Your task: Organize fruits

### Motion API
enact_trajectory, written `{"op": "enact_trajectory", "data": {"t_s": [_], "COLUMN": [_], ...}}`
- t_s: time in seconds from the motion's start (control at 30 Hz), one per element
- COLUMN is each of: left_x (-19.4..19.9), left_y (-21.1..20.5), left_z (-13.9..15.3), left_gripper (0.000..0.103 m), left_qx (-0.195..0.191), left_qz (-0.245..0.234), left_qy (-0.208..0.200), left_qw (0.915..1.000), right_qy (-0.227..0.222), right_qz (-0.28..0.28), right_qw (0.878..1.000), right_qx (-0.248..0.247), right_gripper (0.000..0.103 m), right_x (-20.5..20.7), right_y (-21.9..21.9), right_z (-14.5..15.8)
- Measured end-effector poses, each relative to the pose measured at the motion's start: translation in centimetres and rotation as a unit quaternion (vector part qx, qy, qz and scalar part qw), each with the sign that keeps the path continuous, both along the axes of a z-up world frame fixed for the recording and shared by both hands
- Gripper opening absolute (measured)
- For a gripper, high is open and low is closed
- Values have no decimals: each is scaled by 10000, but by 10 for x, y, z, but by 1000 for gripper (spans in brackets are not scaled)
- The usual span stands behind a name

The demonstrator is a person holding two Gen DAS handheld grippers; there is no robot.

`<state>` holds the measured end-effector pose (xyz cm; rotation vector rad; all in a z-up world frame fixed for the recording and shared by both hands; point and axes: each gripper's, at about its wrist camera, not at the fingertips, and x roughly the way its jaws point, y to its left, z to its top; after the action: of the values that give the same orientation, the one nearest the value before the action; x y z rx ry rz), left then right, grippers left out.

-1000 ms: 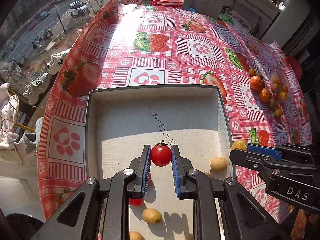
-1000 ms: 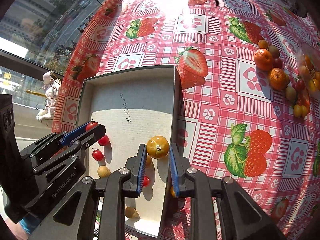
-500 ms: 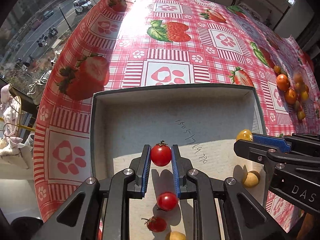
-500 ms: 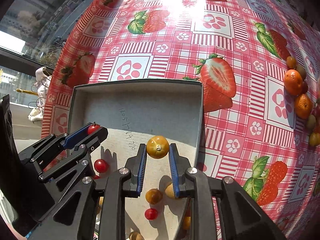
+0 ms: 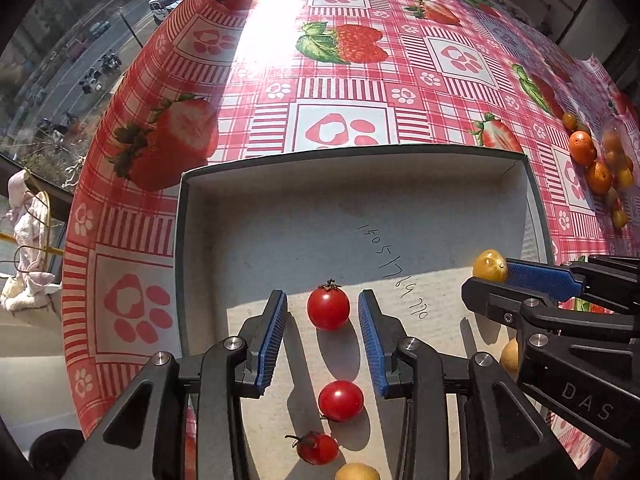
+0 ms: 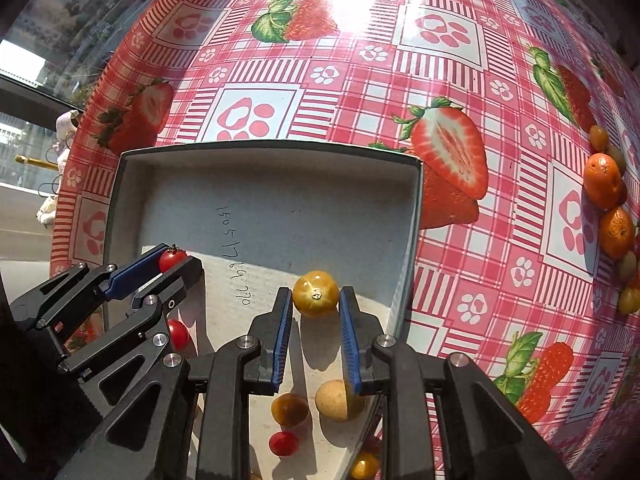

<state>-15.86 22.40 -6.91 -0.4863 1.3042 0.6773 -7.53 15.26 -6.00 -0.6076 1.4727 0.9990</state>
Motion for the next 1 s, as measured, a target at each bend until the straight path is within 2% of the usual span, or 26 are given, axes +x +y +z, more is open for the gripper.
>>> {"op": "enact_trajectory", "data": {"t_s": [0.03, 0.07, 0.2, 0.23, 0.27, 0.37, 0.43, 0.47, 0.53, 0.63, 0.73, 0.83, 1.0], "left_x": [-2, -4, -12, -13, -15, -20, -22, -22, -22, -24, -28, -33, -44], "left_y": [1, 2, 0, -1, -2, -7, -12, -16, -24, -31, -43, -50, -64], "left_z": [1, 3, 6, 6, 7, 13, 20, 27, 35, 40, 51, 58, 56], "left_gripper": [65, 68, 68, 68, 68, 69, 94, 103, 103, 103, 103, 103, 103], "left_qx": [108, 117, 65, 43, 4, -154, -172, -82, 36, -176, 55, 272, 34], "left_qz": [65, 98, 91, 85, 81, 38, -3, -27, -111, -142, -164, -109, -282], "left_qy": [24, -38, 9, 28, 41, -53, -145, -203, -159, -217, -229, -3, 408], "left_qw": [9999, 9999, 9999, 10000, 10000, 9999, 9997, 9998, 9998, 9995, 9996, 9996, 9988], "right_qy": [52, 33, 180, 183, 200, 293, 349, 348, 310, 274, 167, -33, -177], "right_qz": [-22, -60, -130, -116, -99, -85, -88, -101, -150, -247, -256, -233, -200], "right_qw": [10000, 10000, 9996, 9996, 9995, 9991, 9988, 9988, 9989, 9989, 9993, 9996, 9996], "right_qx": [3, -10, 146, 173, 203, 300, 328, 332, 315, 278, 197, 144, -70], "right_gripper": [34, 34, 44, 51, 63, 76, 81, 82, 85, 86, 86, 86, 86], "right_x": [1, 2, 5, 4, 3, -2, -5, -6, -7, -8, -9, -9, -17], "right_y": [0, 1, -6, -7, -8, -14, -18, -23, -31, -48, -58, -69, -88], "right_z": [0, 0, 10, 13, 17, 29, 35, 40, 46, 56, 64, 73, 84]}}
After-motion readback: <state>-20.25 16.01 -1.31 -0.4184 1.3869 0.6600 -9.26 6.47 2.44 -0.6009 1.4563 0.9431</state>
